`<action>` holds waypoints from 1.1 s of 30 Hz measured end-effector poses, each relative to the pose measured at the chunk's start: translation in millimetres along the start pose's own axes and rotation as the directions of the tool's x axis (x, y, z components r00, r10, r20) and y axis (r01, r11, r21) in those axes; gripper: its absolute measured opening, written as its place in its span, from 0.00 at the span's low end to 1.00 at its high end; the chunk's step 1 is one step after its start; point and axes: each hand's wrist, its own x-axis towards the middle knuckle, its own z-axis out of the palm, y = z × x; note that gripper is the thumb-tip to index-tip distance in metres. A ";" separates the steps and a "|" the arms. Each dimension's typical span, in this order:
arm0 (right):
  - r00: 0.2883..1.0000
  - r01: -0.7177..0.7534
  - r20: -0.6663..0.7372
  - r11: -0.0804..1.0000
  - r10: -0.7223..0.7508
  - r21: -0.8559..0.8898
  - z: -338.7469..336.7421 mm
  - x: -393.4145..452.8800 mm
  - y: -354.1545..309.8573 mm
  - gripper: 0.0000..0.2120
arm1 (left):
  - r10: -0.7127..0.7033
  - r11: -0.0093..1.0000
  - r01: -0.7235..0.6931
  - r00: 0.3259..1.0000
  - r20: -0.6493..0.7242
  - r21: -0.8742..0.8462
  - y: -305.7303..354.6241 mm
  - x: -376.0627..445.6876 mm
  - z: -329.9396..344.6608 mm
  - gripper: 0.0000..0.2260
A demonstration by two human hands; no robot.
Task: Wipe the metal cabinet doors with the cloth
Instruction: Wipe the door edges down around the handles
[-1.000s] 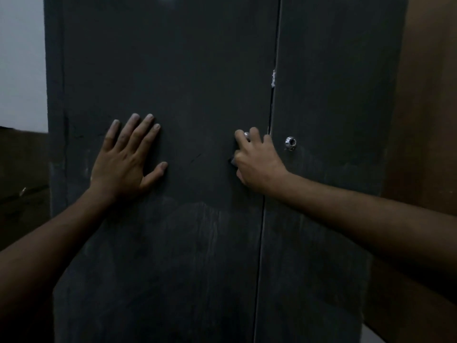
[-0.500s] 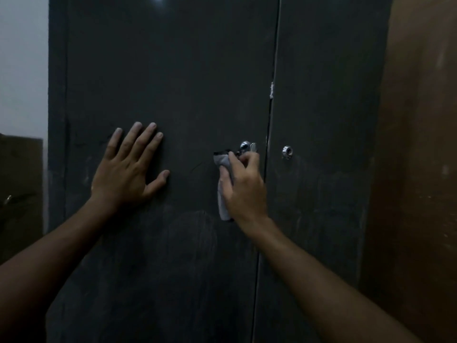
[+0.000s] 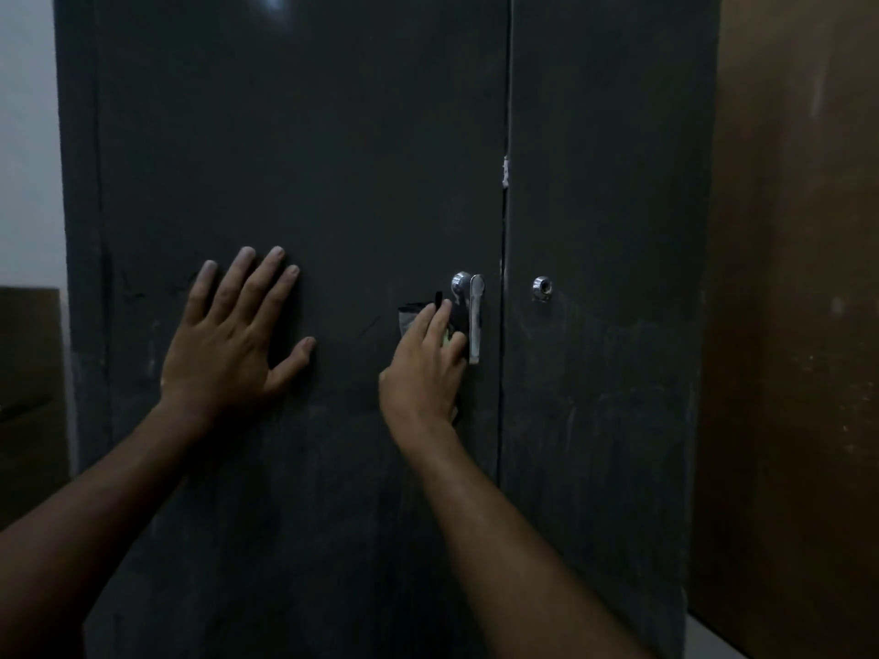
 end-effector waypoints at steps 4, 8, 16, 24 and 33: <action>0.997 -0.061 0.044 0.998 0.061 0.009 -9.5 20.0 -7.8 0.40 | 0.000 1.000 0.001 1.000 -0.014 0.008 -1.0 -0.4 1.1 0.39; 0.990 -0.129 0.070 0.991 0.126 0.030 -13.6 29.9 -9.8 0.42 | 0.004 1.000 -0.004 1.000 -0.023 0.002 -0.3 -1.1 0.7 0.38; 0.964 0.226 -0.173 0.966 -0.203 0.127 -9.1 19.4 19.1 0.32 | -0.007 1.000 0.006 0.999 -0.054 -0.010 1.9 -1.5 0.3 0.37; 0.873 0.259 -0.488 0.837 0.011 0.482 -6.2 -6.7 42.3 0.14 | -0.012 1.000 0.011 0.999 -0.049 -0.010 1.2 -2.3 -0.2 0.38; 0.851 0.132 -0.476 0.786 0.223 0.604 -27.7 34.1 114.2 0.13 | -0.011 1.000 0.011 0.999 -0.042 -0.005 0.6 -3.1 1.4 0.37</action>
